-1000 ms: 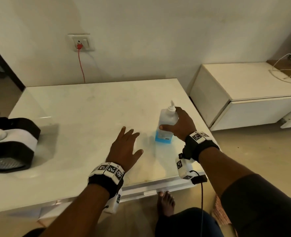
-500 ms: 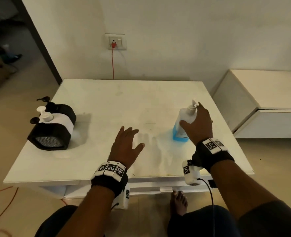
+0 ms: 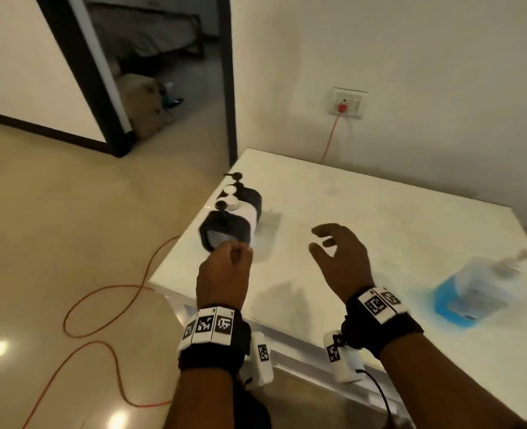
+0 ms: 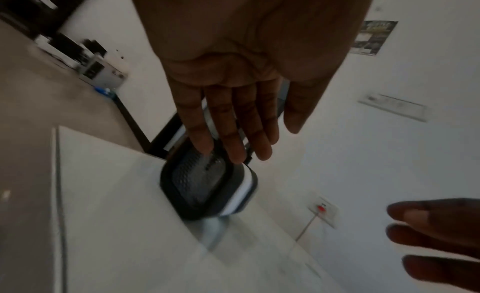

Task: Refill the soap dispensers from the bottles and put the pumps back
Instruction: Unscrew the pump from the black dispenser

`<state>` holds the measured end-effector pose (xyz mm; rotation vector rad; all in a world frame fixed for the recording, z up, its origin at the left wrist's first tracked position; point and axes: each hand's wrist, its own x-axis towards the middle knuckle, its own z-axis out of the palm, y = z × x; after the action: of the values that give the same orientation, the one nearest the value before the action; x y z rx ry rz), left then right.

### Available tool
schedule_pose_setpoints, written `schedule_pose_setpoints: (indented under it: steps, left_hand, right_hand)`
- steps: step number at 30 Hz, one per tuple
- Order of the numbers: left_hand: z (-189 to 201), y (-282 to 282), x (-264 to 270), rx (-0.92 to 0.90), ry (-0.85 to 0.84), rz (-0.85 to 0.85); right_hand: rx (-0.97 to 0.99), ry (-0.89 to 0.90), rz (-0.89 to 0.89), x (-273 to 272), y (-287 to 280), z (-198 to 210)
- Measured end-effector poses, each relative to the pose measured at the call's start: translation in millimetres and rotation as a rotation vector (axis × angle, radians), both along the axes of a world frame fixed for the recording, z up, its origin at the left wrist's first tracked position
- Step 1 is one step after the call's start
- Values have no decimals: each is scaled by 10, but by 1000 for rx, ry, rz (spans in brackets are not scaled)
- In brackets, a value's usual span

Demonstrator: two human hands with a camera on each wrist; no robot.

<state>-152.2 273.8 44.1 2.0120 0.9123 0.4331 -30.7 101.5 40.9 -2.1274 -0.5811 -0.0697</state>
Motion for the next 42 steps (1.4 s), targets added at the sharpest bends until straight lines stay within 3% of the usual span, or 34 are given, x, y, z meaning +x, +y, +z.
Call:
schedule_pose_setpoints:
  steps: [5, 8, 14, 24, 38, 42]
  left_hand:
    - [-112, 271, -56, -113, -112, 288]
    - [-270, 409, 71, -99, -181, 288]
    - [-459, 500, 311, -125, -127, 188]
    - [-612, 563, 334, -283, -165, 212]
    - [-621, 512, 284, -180, 1, 183]
    - [-532, 345, 281, -170, 34, 77]
  right_hand:
    - [-153, -5, 259, -12, 830, 48]
    - [-246, 8, 324, 35, 1097, 23]
    - [-431, 40, 350, 171, 1322, -57]
    - [-438, 51, 307, 198, 1424, -213]
    - [-273, 105, 322, 141, 1198, -314]
    - [-269, 122, 310, 190, 882, -300]
